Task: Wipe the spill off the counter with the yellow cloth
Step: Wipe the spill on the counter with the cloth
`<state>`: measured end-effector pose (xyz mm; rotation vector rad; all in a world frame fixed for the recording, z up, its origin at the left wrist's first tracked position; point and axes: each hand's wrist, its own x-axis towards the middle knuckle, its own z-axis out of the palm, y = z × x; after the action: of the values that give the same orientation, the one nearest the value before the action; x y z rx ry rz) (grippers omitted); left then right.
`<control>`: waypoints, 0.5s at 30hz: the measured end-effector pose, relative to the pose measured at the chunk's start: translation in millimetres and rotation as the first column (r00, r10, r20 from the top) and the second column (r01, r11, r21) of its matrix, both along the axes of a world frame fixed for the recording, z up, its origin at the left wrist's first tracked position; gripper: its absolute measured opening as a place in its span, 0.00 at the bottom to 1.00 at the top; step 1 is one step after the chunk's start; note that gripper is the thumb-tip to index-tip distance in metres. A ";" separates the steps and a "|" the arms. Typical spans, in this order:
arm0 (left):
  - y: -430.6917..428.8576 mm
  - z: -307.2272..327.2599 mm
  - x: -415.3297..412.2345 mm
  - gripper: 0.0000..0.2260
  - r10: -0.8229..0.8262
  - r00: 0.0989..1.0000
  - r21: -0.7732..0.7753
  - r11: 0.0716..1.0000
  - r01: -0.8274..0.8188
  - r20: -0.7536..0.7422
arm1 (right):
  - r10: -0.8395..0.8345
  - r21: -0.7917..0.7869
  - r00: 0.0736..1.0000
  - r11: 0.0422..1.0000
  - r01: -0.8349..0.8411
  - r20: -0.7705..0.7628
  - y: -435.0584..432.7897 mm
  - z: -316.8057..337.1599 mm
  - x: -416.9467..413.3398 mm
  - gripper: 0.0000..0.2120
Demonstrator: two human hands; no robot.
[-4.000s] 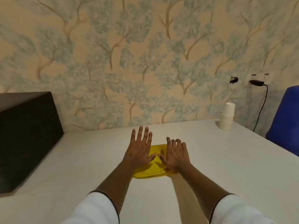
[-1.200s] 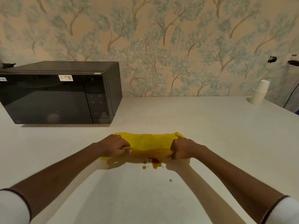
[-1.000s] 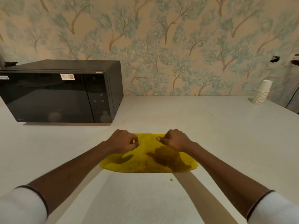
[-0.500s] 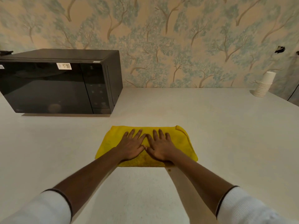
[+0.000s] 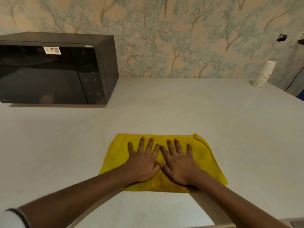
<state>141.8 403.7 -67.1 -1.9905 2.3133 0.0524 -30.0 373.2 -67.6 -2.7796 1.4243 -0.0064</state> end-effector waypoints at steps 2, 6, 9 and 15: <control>-0.2 -0.1 -13.1 0.32 -0.015 1.000 -0.009 1.000 0.015 -0.023 | -0.027 0.009 0.999 1.000 0.027 -0.017 2.8 0.8 -13.3 0.35; -16.3 0.4 -28.6 0.32 -0.028 0.998 -0.029 0.999 0.027 -0.049 | -0.067 0.006 0.997 0.998 0.067 -0.045 -11.3 3.5 -26.7 0.35; -37.2 1.0 -35.1 0.32 -0.028 0.998 -0.014 1.000 0.028 -0.058 | -0.089 0.002 0.994 0.996 0.089 -0.060 -30.7 3.7 -31.8 0.36; -92.2 5.3 -27.8 0.31 0.002 0.998 0.019 1.000 -0.001 -0.062 | -0.149 0.011 0.986 0.989 0.150 -0.067 -86.0 4.7 -17.6 0.36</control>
<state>114.0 311.5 -61.8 -2.0096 2.3398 0.1376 -47.6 287.3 -62.9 -2.6769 1.6380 0.0957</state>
